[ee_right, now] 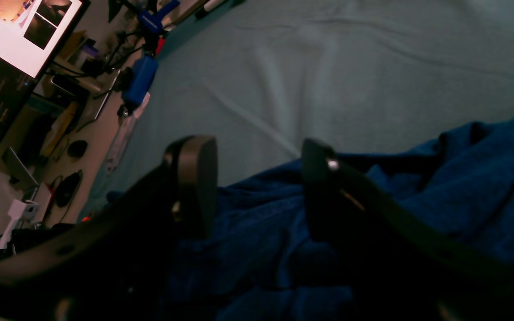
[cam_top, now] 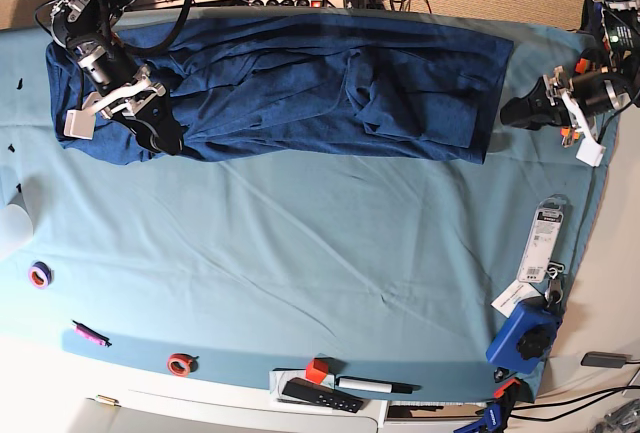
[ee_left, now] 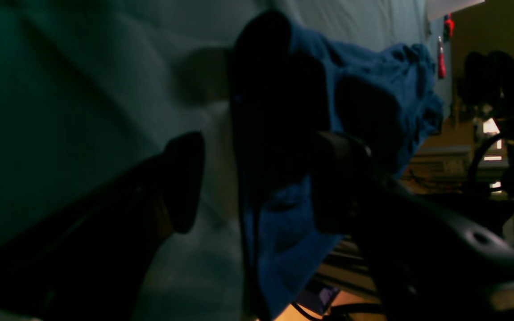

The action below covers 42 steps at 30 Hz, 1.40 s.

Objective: Layout the t-shirt on the table in an organized manner, then fold the t-shirt properly
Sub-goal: 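Grasp both ends of the folded shirt with the two grippers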

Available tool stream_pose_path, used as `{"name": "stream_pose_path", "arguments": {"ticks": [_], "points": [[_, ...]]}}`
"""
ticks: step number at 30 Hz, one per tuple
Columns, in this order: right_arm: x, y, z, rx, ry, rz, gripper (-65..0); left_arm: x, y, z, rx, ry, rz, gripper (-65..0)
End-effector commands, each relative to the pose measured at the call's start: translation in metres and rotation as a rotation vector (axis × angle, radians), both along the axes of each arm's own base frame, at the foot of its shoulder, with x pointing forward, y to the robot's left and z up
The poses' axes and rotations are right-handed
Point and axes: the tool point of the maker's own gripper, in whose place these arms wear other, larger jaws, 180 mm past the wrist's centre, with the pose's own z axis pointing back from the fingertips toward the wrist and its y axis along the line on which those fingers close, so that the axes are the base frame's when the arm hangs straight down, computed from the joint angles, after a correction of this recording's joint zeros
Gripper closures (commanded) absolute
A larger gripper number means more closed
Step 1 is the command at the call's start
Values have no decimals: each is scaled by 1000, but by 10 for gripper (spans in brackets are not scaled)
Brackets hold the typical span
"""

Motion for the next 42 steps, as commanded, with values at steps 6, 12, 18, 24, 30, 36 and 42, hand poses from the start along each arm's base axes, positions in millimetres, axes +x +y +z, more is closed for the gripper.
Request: {"name": "stream_pose_path", "arguments": {"ticks": [6,12,18,24,30,36,42], "points": [[5,-1,15,-3,-58,-1,-303,-4,5,5,2,-4,0,-387],[5,-1,14,-5,-53,1,-303,-12,-9,-3,-16,37,-31,-387],[4,0,13,-7,-47,5,-303,-18,-41,-15,53,54,-147,-386],[4,0,12,-6,-46,5,-303,-16,-55,-18,123,56,-183,-386],[4,0,12,-7,-45,6,-303,-18,-64,-20,98,71,-187,-386],[4,0,12,-7,-44,6,-303,-22,-90,-24,39,80,-194,-386],[4,0,12,-7,-44,7,-303,-18,-90,-25,56,72,-196,-362]]}}
